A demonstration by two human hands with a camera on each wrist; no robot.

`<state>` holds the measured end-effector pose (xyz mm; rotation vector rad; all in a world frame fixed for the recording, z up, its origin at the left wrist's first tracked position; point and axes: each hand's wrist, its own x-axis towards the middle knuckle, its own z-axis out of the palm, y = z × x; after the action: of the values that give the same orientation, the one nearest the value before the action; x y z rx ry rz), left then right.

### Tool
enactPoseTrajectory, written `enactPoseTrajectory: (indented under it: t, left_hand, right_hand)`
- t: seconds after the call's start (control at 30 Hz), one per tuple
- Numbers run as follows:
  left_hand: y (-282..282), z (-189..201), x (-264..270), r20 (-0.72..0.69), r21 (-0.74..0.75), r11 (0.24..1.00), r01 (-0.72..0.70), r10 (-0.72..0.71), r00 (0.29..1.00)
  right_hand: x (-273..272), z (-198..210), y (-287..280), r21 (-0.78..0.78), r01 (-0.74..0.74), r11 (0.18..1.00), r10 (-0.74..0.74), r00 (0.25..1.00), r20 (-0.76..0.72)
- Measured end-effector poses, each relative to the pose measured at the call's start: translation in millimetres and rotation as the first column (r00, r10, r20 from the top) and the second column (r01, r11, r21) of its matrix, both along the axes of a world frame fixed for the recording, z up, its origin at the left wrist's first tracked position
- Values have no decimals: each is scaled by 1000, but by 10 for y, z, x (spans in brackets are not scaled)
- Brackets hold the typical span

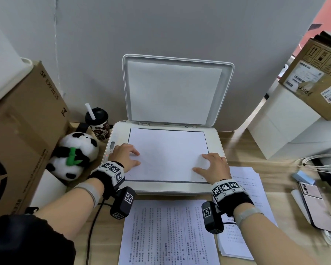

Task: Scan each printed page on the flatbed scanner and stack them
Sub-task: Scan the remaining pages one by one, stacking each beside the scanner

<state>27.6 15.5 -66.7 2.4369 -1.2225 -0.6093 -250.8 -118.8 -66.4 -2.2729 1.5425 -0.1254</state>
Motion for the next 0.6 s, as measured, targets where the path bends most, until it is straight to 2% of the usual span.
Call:
enactPoseTrajectory:
  t: [0.2,0.23,0.3,0.37,0.43,0.53,0.6]
  left_hand:
    - [-22,26,-5,-18,7,1000,-4,4,1000]
    - [-37,35,3,-48,-16,1000,-12,12,999]
    - [-94,99,23,-143,-134,989,-64,44,989]
    - [-196,223,72,-216,-263,954,-141,85,973]
    - [-338,368,174,-298,-352,905,-238,132,945]
    - [-581,574,367,-415,-323,870,-374,225,881]
    - [-741,689,504,-453,-292,853,-433,276,848]
  right_hand:
    - [11,-7,-16,13,-6,1000,6,1000,2]
    - [9,-21,-29,21,1,1000,-2,999,35]
    - [10,-47,-64,78,68,995,-84,970,227]
    - [23,-44,-103,174,178,969,-240,855,460]
    - [42,-34,-146,274,268,924,-382,706,597]
    - [45,-16,-228,424,298,855,-518,472,713]
    - [35,12,-268,490,296,820,-572,392,720]
